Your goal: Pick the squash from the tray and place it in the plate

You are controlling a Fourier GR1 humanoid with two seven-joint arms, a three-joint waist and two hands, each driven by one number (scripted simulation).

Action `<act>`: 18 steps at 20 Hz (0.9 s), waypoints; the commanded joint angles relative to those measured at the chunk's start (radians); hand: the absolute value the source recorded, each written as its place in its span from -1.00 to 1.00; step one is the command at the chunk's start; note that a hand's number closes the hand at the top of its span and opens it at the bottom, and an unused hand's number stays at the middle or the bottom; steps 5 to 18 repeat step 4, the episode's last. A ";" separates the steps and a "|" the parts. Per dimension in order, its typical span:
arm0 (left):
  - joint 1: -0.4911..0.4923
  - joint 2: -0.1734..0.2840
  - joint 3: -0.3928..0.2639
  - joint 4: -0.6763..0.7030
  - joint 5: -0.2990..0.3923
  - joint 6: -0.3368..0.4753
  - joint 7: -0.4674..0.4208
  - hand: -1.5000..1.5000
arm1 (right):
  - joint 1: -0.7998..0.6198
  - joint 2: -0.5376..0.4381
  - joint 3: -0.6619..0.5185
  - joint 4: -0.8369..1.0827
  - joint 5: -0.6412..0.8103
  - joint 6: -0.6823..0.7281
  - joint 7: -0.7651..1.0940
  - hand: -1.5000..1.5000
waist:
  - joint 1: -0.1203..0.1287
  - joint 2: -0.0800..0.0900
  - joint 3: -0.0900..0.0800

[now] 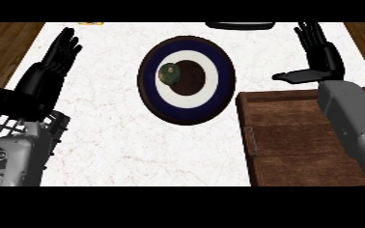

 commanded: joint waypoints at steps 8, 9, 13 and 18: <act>-0.009 -0.027 -0.015 0.015 -0.006 0.003 -0.007 0.00 | 0.058 -0.039 -0.005 0.061 0.043 -0.018 -0.148 -1.00 | 0.004 0.003 0.001; -0.009 -0.027 -0.015 0.015 -0.006 0.003 -0.007 0.00 | 0.058 -0.039 -0.005 0.061 0.043 -0.018 -0.148 -1.00 | 0.004 0.003 0.001; -0.009 -0.027 -0.015 0.015 -0.006 0.003 -0.007 0.00 | 0.058 -0.039 -0.005 0.061 0.043 -0.018 -0.148 -1.00 | 0.004 0.003 0.001; -0.009 -0.027 -0.015 0.015 -0.006 0.003 -0.007 0.00 | 0.058 -0.039 -0.005 0.061 0.043 -0.018 -0.148 -1.00 | 0.004 0.003 0.001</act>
